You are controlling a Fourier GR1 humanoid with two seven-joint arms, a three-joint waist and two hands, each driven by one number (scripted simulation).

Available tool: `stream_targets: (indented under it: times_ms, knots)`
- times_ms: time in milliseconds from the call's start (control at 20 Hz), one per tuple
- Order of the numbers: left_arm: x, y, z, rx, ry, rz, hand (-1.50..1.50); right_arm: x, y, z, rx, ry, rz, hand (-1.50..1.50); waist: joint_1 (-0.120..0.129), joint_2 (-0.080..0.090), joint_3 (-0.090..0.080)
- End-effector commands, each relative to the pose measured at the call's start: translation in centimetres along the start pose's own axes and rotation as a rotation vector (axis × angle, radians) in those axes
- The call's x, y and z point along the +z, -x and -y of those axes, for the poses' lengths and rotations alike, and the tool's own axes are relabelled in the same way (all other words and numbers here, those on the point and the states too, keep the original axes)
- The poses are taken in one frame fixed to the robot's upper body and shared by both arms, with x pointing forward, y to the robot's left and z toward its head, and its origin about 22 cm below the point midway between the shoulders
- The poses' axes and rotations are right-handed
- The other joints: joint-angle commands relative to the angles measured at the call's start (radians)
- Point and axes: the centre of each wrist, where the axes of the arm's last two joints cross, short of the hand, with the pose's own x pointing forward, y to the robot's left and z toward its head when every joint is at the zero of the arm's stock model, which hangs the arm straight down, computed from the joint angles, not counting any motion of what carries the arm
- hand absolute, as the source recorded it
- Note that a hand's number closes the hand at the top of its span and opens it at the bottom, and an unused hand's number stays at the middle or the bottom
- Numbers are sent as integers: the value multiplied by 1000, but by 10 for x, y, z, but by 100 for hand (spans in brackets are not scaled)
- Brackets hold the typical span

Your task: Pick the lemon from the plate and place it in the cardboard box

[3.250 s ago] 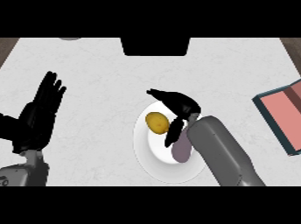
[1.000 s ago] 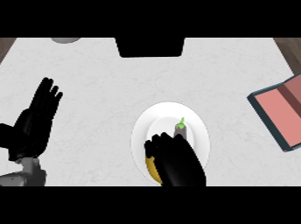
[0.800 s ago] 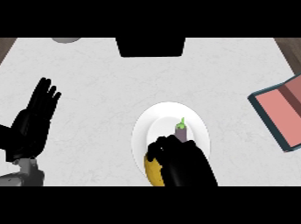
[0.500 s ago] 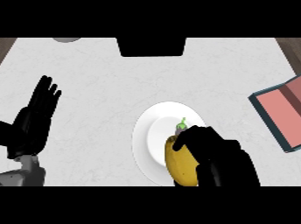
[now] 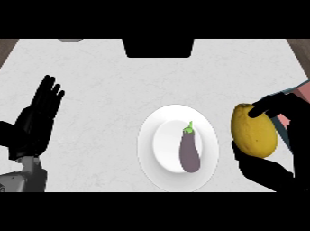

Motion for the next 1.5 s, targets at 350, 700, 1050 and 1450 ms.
stream_targets:
  times_ms: [350, 700, 1050, 1450]
  knots:
    - [10, -4, 16, 2, -3, 9, 0, -63, 95, 3, 164, 91, -123, 150, 5, 1, 1]
    - [7, -2, 12, -7, 12, 2, 0, -104, 138, -11, 261, 63, -132, 150, 8, 1, 0]
    - [-3, -7, 12, 4, 25, -1, 0, -113, 213, -34, 521, -262, -252, 150, 20, 9, 1]
    - [4, -2, 6, -5, 17, -1, 0, -127, 267, -51, 316, -245, -259, -150, 18, 5, 2]
